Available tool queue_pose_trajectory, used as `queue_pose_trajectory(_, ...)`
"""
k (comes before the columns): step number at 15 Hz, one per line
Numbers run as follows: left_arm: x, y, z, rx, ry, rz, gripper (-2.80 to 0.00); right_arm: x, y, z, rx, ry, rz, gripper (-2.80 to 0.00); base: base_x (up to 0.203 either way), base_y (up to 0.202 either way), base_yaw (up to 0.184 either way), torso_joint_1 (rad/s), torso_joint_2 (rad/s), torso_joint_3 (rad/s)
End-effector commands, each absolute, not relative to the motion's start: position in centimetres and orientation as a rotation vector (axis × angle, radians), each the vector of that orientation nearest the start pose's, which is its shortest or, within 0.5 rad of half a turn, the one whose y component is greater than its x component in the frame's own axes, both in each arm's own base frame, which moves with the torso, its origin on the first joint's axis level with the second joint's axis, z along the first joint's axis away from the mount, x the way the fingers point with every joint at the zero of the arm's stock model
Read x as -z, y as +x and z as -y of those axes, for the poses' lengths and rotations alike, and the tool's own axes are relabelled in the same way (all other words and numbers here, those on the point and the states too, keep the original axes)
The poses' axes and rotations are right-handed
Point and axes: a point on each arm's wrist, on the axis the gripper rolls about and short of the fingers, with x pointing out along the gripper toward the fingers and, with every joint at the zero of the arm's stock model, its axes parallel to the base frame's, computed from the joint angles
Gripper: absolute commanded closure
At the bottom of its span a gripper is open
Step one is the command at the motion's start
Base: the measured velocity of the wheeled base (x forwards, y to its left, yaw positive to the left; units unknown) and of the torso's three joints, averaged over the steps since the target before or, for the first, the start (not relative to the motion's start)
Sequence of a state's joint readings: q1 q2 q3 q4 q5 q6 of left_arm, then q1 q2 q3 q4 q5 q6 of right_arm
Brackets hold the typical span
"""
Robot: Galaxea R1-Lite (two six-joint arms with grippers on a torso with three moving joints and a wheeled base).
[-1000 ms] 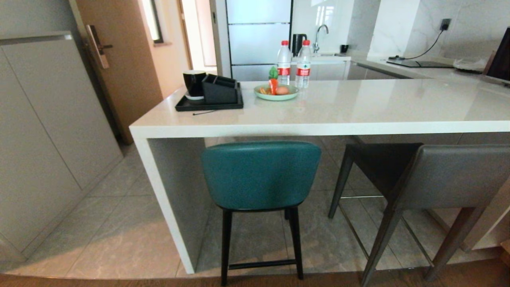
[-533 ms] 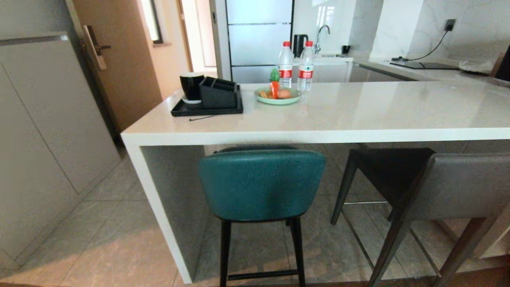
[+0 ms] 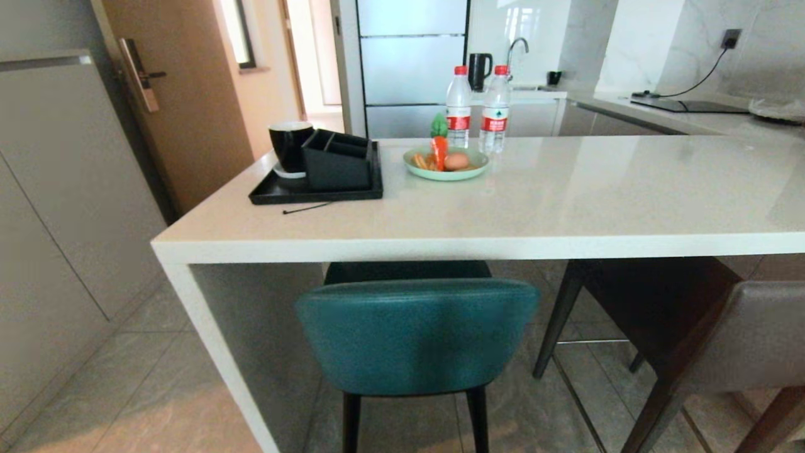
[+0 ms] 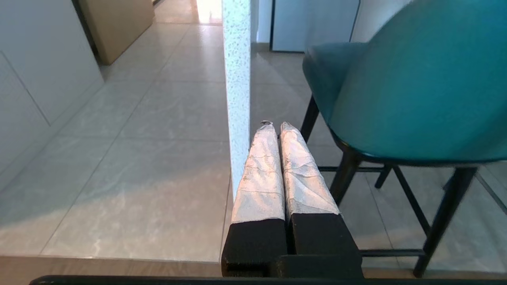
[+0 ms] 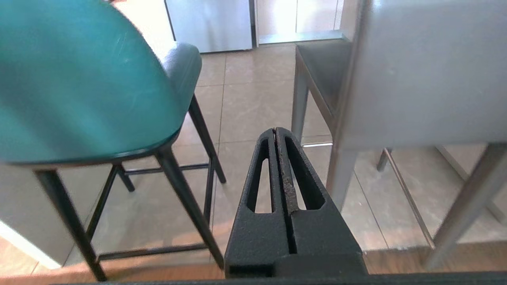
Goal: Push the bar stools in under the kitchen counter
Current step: Pull the blue chair out from under the dining table
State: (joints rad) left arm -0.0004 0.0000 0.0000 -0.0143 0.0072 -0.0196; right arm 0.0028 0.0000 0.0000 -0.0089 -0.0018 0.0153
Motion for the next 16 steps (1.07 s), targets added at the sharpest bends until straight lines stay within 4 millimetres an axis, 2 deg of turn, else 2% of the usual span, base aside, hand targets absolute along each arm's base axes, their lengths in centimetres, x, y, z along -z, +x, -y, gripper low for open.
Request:
queue_pose_trajectory(1,-7.67,-2.26,-0.02,-0.008,-0.02,0.012,0.0,-7.6,-2.26,0.01,-0.002,0.015,0.006,0.0,0.102,0.0,0.007,0.013,0.0,0.0)
queue_pose_trajectory(6,-7.67,-2.26,-0.02,-0.008,-0.02,0.012,0.0,-7.57,-2.25,0.01,-0.002,0.015,0.005,0.0,0.0,0.0,0.0,-0.046,0.11,0.068)
queue_pose_trajectory(16,-7.67,-2.26,-0.02,-0.006,-0.02,0.012,0.0,-7.6,-2.26,0.01,-0.002,0.015,0.006,0.0,0.0,0.0,0.0,-0.142,0.44,0.29)
